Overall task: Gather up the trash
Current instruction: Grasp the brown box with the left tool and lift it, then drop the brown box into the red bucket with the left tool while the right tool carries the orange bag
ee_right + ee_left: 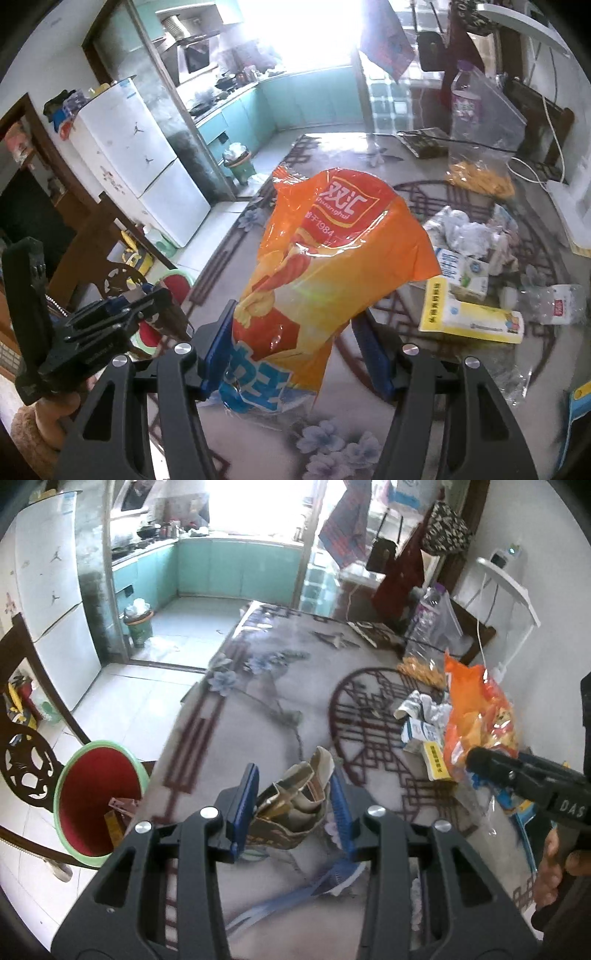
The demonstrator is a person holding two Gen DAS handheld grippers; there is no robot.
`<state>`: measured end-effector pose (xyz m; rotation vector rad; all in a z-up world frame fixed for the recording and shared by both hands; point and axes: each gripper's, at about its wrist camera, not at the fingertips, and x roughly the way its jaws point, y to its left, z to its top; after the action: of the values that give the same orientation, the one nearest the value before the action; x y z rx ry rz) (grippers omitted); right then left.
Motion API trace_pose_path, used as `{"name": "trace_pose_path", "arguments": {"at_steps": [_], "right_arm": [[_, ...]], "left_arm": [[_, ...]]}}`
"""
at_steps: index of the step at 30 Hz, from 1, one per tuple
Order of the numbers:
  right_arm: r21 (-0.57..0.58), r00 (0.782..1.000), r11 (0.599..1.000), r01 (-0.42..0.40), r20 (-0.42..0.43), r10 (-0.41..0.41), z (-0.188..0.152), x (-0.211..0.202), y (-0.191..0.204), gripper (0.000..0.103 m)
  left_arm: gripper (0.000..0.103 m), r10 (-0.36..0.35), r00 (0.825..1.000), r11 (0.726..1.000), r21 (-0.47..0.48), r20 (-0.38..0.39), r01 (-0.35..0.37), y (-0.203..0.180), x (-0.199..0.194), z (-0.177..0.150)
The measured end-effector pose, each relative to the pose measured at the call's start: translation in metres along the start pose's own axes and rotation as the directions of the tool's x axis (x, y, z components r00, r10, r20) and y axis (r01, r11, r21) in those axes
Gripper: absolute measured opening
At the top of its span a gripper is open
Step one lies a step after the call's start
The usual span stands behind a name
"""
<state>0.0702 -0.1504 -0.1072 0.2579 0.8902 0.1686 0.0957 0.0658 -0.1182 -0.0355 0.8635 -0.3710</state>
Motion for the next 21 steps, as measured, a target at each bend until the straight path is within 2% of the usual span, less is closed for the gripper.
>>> {"name": "trace_pose_path", "arguments": {"at_steps": [21], "right_arm": [[-0.087,1.0,0.996,-0.025,-0.017,0.024,0.014,0.054,0.107,0.06]], "left_arm": [[0.037,0.039,0.999,0.998,-0.052,0.009,-0.038,0.101,-0.013,0.014]]}}
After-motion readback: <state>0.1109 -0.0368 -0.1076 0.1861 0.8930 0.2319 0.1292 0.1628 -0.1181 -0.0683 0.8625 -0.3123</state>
